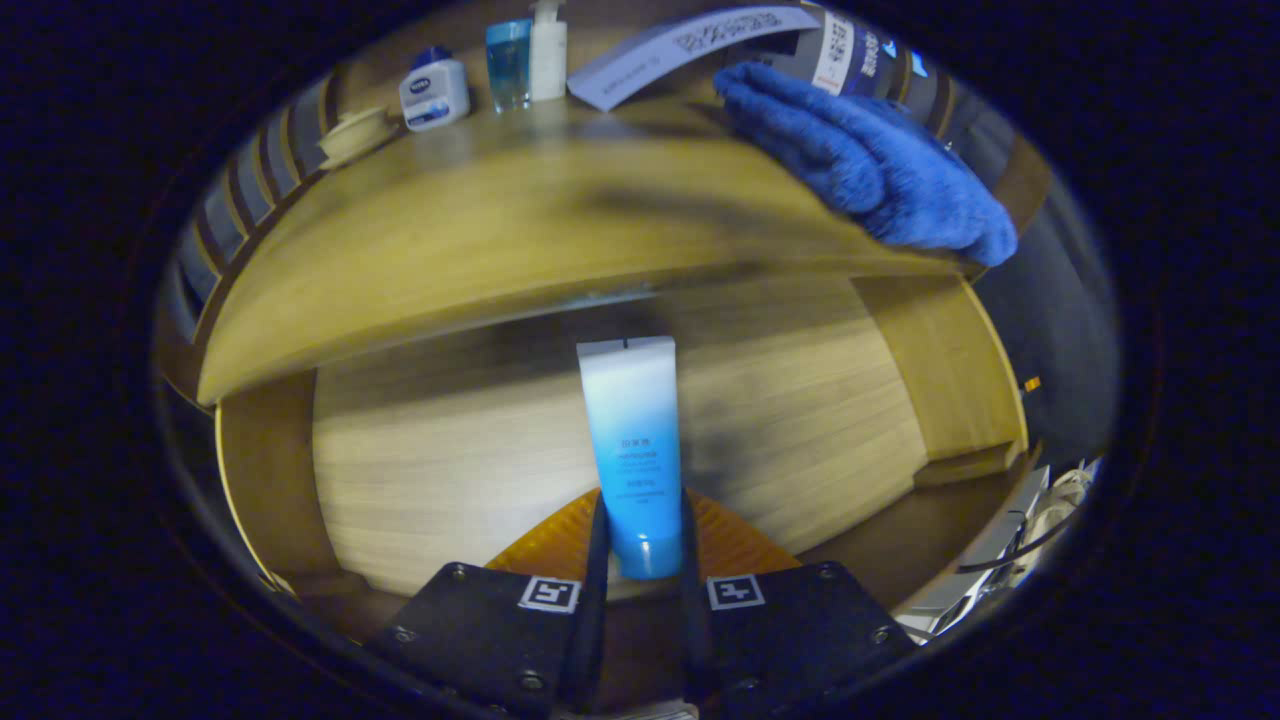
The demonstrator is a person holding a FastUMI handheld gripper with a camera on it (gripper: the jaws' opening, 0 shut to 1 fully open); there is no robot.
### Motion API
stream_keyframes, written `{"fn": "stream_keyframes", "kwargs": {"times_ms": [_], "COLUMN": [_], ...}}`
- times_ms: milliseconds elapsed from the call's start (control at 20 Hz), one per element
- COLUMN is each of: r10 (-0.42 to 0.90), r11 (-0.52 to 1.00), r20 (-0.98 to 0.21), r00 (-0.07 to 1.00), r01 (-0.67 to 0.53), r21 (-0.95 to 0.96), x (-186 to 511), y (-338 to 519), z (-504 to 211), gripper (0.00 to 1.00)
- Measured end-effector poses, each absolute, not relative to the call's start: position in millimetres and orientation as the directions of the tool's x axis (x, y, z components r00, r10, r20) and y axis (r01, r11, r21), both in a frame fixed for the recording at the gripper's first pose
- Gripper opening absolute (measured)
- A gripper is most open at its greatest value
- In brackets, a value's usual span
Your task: Pull open the drawer, take out the items inside it, and place them on the countertop above the cabinet.
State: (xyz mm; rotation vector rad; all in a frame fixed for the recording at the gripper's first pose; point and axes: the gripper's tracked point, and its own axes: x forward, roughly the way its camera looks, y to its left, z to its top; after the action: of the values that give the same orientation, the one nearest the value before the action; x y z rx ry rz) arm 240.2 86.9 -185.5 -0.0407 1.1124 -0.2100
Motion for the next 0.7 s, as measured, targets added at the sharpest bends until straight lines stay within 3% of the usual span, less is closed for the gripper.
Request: {"fn": "stream_keyframes", "kwargs": {"times_ms": [450,700], "r10": [-0.33,-0.342], "r11": [0.944,0.94], "r20": [-0.774,-0.686], "r00": [0.54,0.642], "r01": [0.18,0.237], "r21": [-0.277,-0.247], "x": [222.4,237.0], "y": [74.8,73.2], "z": [-96.9,-48.0], "gripper": [0.32,0.32]}}
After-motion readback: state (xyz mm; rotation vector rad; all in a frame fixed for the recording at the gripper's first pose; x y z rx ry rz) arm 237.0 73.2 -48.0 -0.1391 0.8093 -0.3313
